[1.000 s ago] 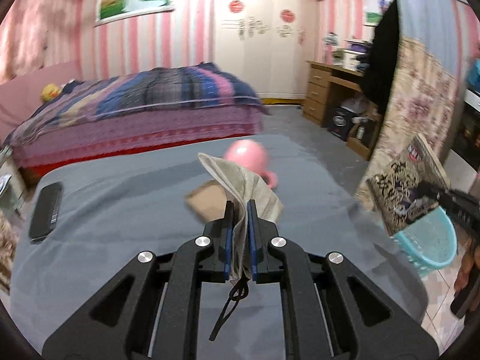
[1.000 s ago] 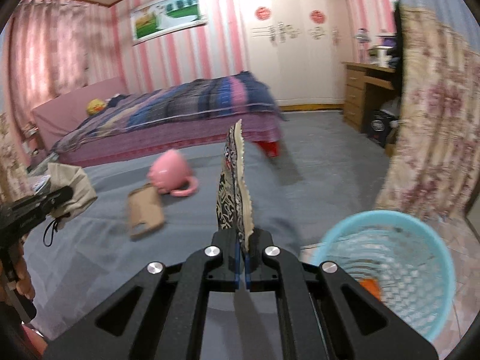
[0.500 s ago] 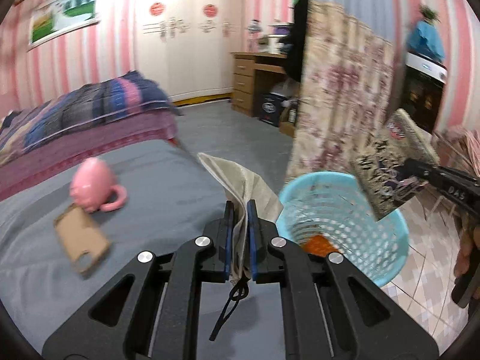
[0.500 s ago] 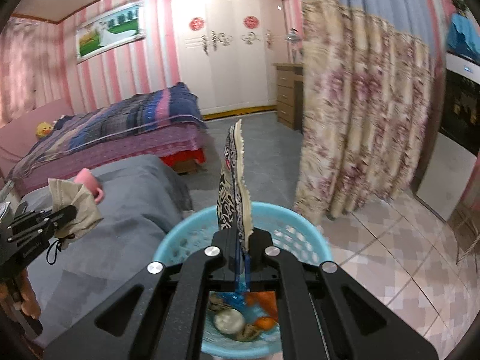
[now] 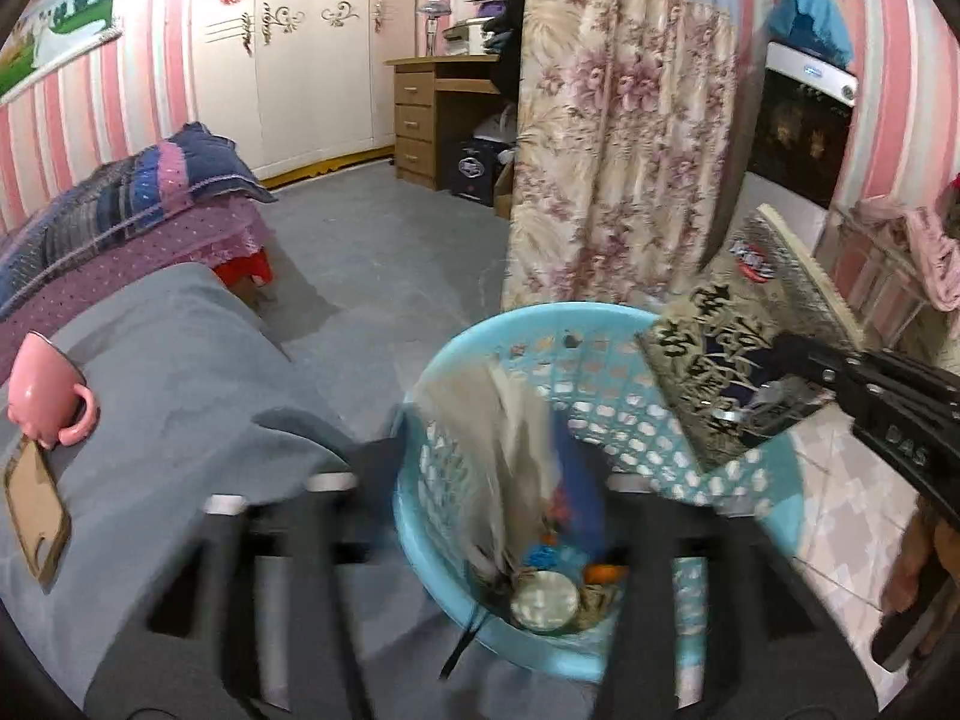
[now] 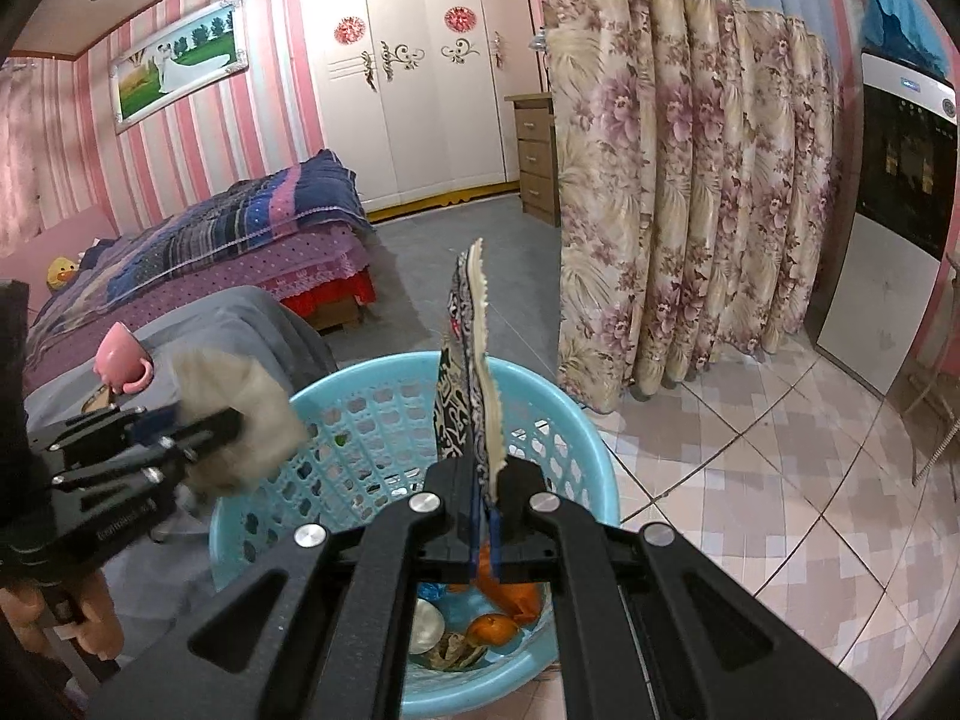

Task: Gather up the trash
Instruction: 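Carry the face mask and snack packet over the basket and open both tools, then move both open tools back over the bed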

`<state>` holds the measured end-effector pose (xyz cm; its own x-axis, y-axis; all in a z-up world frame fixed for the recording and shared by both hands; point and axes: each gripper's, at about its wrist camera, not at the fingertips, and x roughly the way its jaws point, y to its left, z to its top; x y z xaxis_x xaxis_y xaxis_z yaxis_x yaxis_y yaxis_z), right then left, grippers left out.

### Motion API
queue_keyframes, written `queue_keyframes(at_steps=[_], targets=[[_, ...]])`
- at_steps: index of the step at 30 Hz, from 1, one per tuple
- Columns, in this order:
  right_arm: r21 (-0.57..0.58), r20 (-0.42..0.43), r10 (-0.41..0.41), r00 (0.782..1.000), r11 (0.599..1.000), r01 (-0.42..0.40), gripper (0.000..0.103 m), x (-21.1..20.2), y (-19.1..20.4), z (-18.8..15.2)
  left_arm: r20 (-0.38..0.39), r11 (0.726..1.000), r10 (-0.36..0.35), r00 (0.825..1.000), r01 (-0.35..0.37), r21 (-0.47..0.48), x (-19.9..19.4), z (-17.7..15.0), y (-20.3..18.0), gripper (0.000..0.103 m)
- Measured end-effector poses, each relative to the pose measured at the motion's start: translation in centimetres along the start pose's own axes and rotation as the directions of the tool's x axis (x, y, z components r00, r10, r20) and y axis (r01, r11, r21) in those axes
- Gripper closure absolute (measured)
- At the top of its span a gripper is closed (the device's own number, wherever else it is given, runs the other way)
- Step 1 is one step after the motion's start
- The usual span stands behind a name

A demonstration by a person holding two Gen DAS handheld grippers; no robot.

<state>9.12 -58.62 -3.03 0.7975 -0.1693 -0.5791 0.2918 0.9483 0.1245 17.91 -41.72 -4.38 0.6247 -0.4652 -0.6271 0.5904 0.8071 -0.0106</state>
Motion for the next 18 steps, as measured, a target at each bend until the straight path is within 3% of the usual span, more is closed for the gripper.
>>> queue_keyframes(at_steps=[3,7,18], targets=[[-0.004,-0.005,-0.006,1.0,1.0,0.006,0.101,0.3,0.1,-0.2,0.022,1.0,0.015,1.0,-0.015,0.001,-0.4,-0.2,0.6,0.027],[0.001,-0.013,-0.009,1.0,1.0,0.009,0.101,0.7,0.4,-0.4,0.077,0.996,0.086,0.993,-0.086,-0.005,-1.7,0.0,1.9,0.009],[0.015,-0.019,-0.04,0.999,0.999,0.04,0.099,2.4,2.3,-0.6,0.131,0.988,0.143,0.981,-0.135,-0.072,-6.1,-0.5,6.7,0.006]])
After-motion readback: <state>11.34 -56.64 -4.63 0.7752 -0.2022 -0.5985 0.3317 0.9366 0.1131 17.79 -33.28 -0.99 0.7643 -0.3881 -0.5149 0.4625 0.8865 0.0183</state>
